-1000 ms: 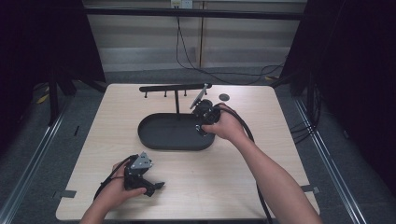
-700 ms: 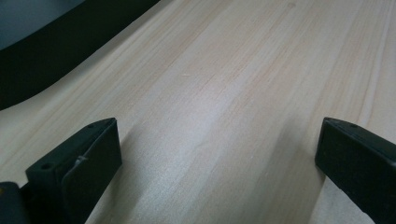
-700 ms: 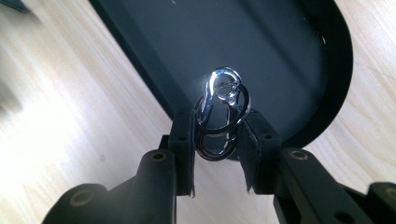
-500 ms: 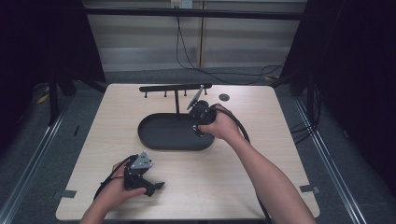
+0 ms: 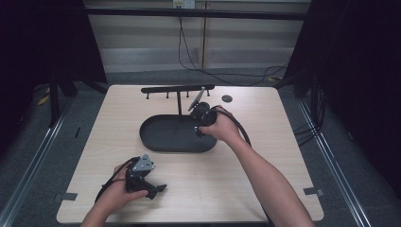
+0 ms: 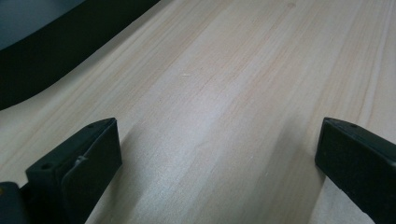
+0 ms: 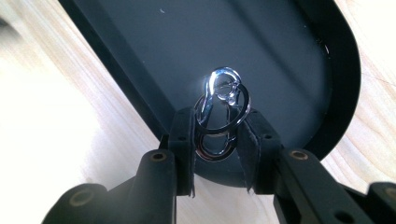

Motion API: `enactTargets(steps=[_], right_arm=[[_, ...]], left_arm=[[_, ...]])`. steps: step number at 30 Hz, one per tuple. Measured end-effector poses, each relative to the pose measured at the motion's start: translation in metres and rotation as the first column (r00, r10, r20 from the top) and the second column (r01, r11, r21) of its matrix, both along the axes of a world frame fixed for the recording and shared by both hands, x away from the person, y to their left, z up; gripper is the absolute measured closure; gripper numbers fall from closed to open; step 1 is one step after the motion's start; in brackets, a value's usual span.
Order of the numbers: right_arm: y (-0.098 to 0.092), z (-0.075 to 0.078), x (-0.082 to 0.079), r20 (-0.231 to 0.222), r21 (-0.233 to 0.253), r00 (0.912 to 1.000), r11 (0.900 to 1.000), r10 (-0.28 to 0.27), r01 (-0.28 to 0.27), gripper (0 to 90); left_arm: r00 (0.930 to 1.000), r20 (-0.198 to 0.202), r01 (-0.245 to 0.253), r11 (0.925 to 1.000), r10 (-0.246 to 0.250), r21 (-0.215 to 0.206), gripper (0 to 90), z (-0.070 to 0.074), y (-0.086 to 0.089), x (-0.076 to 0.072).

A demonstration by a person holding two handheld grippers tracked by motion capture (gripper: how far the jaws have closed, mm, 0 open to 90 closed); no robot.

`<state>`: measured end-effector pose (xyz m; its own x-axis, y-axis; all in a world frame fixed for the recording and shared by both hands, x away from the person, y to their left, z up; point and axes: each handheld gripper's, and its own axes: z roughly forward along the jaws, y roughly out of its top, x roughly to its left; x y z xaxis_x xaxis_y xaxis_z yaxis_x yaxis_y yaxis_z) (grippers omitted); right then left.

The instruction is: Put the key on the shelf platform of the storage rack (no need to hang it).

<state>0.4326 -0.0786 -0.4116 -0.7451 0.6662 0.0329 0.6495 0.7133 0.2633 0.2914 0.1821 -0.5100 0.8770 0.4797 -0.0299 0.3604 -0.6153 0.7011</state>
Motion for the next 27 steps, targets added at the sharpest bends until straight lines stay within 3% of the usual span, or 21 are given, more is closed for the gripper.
enactTargets(steps=[7,27], right_arm=[[0.000,-0.006,0.003,-0.016,-0.001,0.9998,1.000,-0.012,0.012,68.6],[0.004,-0.017,0.011,-0.008,0.021,0.9996,0.999,-0.027,0.027,68.5]], left_arm=[[1.0000,0.002,0.000,1.0000,0.000,-0.002,0.1,0.000,0.000,0.000],[1.0000,0.001,0.000,1.0000,0.000,-0.002,0.1,0.000,0.000,0.000]])
